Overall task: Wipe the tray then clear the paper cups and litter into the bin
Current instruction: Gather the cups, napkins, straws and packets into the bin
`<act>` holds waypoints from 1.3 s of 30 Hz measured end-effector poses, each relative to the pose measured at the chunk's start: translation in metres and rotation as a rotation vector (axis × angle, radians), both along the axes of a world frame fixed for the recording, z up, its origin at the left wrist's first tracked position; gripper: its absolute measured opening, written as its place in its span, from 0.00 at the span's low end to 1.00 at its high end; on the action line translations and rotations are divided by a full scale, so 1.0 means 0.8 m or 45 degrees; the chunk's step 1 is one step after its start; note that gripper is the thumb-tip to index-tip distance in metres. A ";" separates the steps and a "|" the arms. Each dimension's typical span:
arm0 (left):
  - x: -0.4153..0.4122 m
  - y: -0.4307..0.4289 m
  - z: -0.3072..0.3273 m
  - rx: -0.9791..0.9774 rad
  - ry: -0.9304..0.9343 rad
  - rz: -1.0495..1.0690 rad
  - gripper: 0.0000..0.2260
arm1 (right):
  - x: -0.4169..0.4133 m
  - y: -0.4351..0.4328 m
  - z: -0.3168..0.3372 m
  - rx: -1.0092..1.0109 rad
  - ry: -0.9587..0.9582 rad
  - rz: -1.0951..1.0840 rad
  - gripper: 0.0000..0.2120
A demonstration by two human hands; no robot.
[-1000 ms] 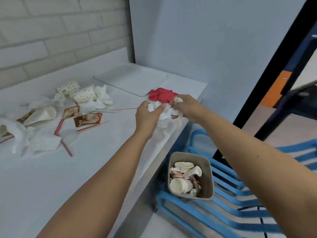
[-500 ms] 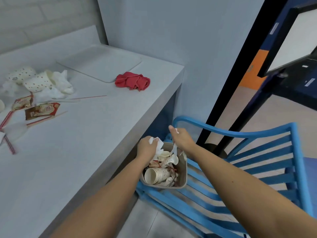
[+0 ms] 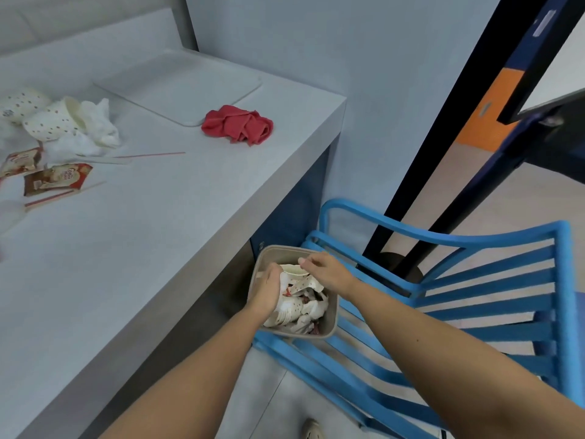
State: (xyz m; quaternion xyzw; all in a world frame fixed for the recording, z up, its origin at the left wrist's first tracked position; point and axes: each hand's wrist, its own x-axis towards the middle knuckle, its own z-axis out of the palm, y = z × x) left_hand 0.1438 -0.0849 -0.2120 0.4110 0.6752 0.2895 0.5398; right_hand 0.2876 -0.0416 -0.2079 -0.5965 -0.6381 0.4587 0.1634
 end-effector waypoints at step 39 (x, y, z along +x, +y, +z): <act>-0.254 -0.072 0.190 1.046 0.566 0.807 0.07 | -0.322 -0.033 0.194 0.492 0.703 0.331 0.21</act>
